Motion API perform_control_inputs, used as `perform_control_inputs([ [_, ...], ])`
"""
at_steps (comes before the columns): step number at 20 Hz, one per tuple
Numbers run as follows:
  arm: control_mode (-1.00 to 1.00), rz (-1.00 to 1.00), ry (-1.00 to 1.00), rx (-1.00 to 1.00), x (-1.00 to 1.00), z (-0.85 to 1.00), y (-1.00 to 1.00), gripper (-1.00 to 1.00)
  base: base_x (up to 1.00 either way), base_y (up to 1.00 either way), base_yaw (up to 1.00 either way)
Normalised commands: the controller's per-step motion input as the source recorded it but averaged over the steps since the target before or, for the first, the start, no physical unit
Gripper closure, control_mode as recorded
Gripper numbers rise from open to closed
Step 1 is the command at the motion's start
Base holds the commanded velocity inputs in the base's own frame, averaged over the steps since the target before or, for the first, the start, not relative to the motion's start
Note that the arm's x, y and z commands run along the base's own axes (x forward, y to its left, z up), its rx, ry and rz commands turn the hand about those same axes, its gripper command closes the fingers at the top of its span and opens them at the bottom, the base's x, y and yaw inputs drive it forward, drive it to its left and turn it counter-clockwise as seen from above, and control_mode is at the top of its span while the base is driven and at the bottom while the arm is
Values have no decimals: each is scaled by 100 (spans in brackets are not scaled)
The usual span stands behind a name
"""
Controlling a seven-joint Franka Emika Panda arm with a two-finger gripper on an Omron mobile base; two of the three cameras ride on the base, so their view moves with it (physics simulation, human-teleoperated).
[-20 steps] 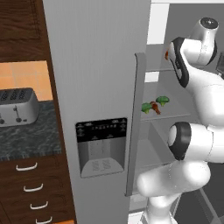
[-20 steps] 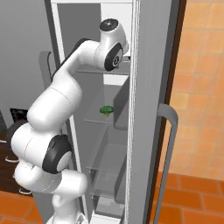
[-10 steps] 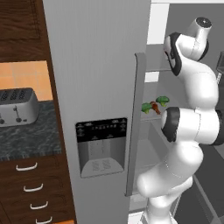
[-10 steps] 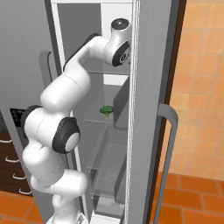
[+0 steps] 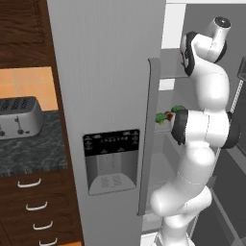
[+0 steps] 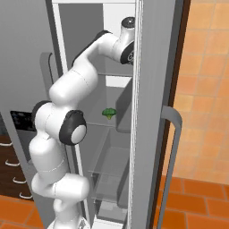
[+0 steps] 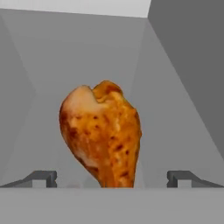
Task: Place one broccoli and one chicken drumstick in each tupperware on the nearby counter, to pack two identical lunches.
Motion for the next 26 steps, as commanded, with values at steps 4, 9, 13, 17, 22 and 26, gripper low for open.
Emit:
perform_control_inputs([
  [4, -100, 0, 0, 0, 29, -7, -4, -100, 0, 0, 0],
  [9, -100, 0, 0, 0, 29, -28, 4, -100, 0, 0, 0],
  [13, -100, 0, 0, 0, 16, -42, 9, 100, 0, 0, 0],
  [17, -100, -1, -3, 0, -8, -67, 36, 100, 0, 0, 0],
  [22, -100, -4, -12, -2, -20, -40, 28, 100, 0, 0, 0],
  [26, -100, -6, -15, 2, -81, 0, 2, 100, 0, 0, 0],
])
